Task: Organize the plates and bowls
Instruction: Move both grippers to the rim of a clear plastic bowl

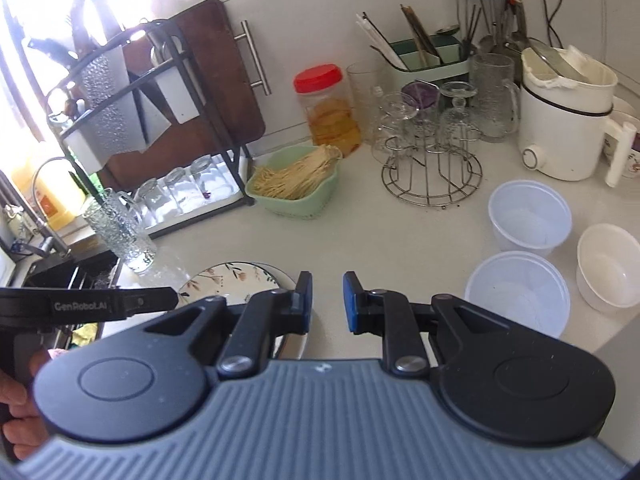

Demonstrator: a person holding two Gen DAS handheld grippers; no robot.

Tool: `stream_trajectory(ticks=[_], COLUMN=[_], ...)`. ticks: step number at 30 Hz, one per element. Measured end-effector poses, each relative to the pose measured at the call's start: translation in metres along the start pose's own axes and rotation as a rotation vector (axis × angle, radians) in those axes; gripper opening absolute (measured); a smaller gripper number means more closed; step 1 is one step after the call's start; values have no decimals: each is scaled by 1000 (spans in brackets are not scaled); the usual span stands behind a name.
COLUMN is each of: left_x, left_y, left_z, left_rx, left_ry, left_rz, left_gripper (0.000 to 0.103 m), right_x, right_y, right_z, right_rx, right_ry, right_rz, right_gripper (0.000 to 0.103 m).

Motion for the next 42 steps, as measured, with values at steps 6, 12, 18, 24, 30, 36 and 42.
stream_trajectory(ticks=[6, 12, 18, 24, 30, 36, 42], left_x=[21, 52, 89, 121, 159, 188, 212], left_y=[-10, -25, -41, -54, -77, -96, -121], left_z=[-3, -4, -13, -31, -34, -35, -32], left_rx=[0, -3, -12, -4, -43, -89, -160], left_ry=[-33, -70, -108, -131, -183, -200, -222], left_rz=[49, 57, 82, 85, 101, 153, 204], left_gripper=[29, 29, 31, 33, 39, 39, 39], right_x=[10, 38, 75, 114, 147, 174, 198], right_y=[5, 7, 14, 28, 27, 22, 14], right_z=[6, 9, 7, 4, 3, 1, 0], right_rx=[-7, -13, -23, -49, -81, -107, -140], right_ry=[-25, -62, -77, -98, -118, -128, -154], right_rz=[56, 87, 113, 126, 147, 152, 170], right_gripper=[21, 21, 21, 21, 21, 35, 35])
Point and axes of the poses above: each gripper's, at about its wrist camera, not at the fingertips, and y roughly against the way its jaws point, x to its right, z to its underside, the point moved 2 cm from there along -y, roughly the way its jaws point, and after that the axes turned 13 degrees about -z, right-handed, at the moved point
